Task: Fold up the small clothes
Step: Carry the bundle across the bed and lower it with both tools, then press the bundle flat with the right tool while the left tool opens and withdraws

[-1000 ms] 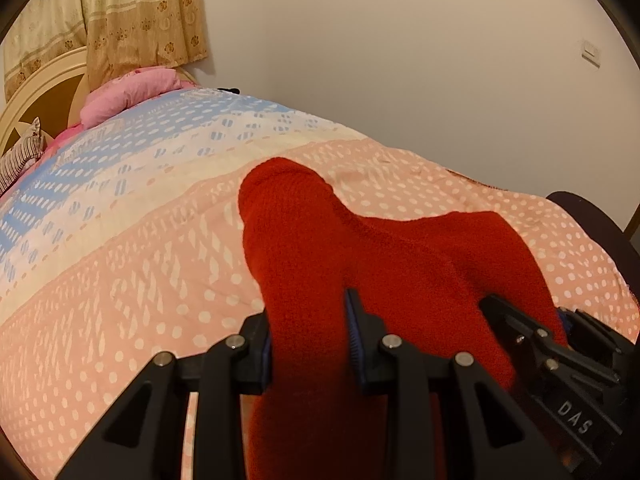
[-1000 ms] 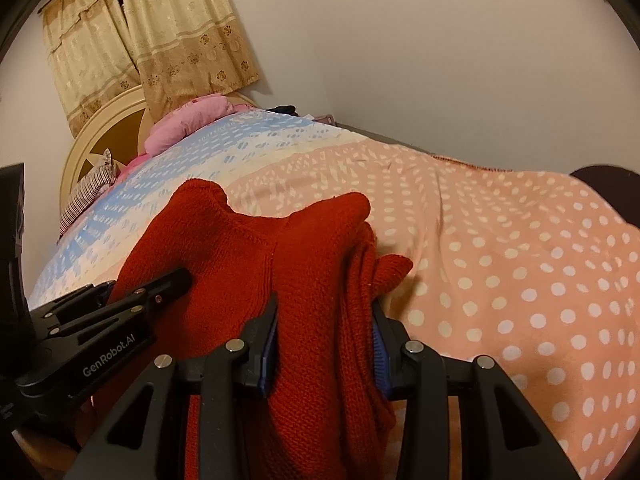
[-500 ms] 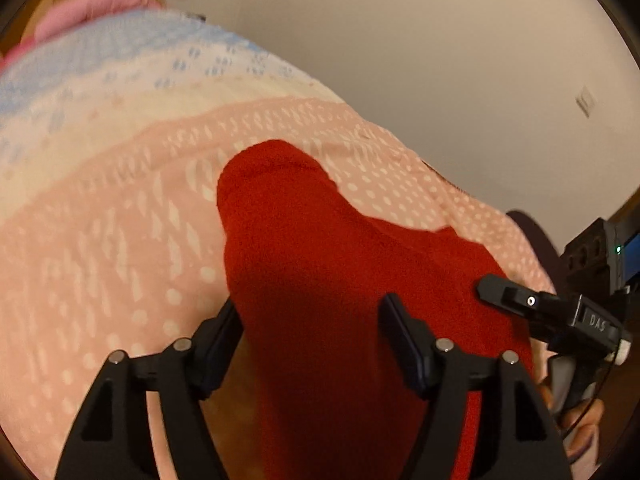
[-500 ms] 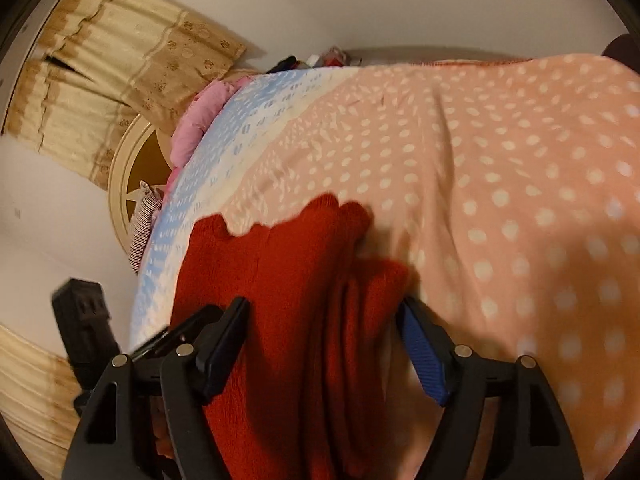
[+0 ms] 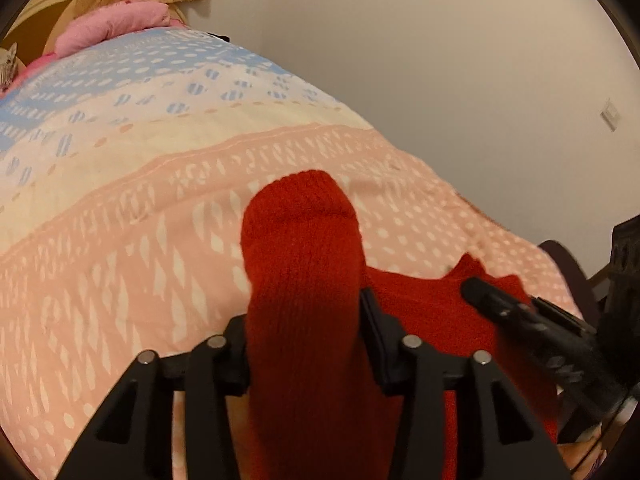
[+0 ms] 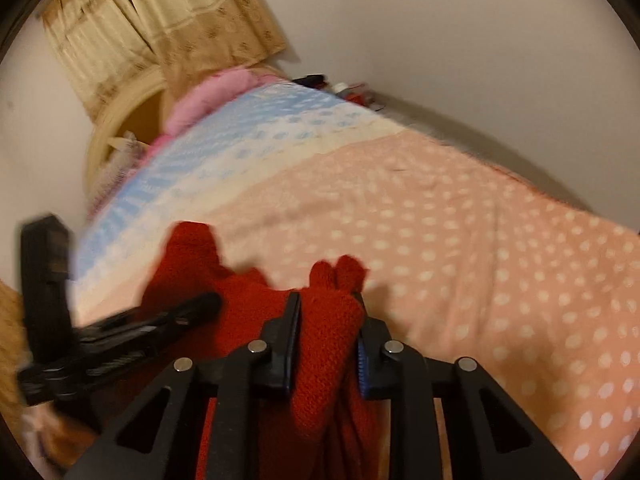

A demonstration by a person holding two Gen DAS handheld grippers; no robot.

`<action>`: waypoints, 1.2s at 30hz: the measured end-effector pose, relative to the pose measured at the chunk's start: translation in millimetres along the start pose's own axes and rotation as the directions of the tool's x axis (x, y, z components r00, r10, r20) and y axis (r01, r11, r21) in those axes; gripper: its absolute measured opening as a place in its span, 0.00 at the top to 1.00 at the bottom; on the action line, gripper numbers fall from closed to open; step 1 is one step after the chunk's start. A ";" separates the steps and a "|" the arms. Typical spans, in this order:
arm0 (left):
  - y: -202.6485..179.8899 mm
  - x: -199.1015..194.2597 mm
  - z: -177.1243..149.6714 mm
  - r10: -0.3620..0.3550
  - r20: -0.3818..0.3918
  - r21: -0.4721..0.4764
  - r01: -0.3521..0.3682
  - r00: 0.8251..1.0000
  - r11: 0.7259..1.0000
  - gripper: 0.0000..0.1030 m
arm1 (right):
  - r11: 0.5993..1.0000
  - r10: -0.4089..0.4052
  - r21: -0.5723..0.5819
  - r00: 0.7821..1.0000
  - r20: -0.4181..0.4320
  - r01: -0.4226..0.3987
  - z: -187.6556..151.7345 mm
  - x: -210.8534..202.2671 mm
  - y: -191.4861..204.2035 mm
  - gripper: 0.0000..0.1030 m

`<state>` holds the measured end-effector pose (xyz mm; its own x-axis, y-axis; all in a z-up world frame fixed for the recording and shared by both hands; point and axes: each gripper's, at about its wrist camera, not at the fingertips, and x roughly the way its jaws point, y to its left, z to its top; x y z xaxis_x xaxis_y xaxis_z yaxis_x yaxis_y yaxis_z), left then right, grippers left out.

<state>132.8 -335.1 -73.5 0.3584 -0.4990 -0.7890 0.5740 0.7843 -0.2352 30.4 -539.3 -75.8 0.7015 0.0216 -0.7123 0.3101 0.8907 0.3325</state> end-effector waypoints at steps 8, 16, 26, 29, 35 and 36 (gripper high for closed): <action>7.6 -21.5 -4.6 0.089 0.015 0.007 -0.089 0.996 0.996 0.29 | 0.995 -0.096 -0.019 0.995 0.008 0.096 -5.9 5.7 -9.2 0.62; -2.6 -73.8 -28.5 0.097 0.086 0.078 -0.104 0.992 0.992 0.25 | 0.997 -0.076 0.037 0.985 0.156 0.071 -37.1 -98.7 -3.8 0.42; -14.4 -102.1 -95.6 0.145 0.121 0.137 -0.161 0.982 0.977 0.25 | 0.983 -0.126 -0.123 0.988 0.090 0.137 -123.7 -139.5 38.6 0.57; -14.9 -101.3 -111.5 0.153 0.117 0.141 -0.169 0.981 0.976 0.25 | 0.987 -0.124 -0.105 0.992 0.016 0.125 -138.6 -123.3 34.3 0.67; 1.4 -120.7 -131.3 0.097 0.113 0.079 -0.106 0.989 0.991 0.22 | 0.997 -0.042 0.056 0.998 -0.048 0.045 -161.7 -117.4 23.8 0.67; 6.3 -124.5 -134.7 0.066 0.107 0.063 -0.073 0.992 0.995 0.22 | 0.997 -0.035 0.062 0.998 -0.054 0.038 -164.2 -117.0 24.8 0.67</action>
<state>-7.4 -218.4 -53.3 0.4720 -0.4825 -0.7379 0.5914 0.7940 -0.1408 -149.3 -445.1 -85.7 0.6544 0.0151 -0.7560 0.3758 0.8610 0.3426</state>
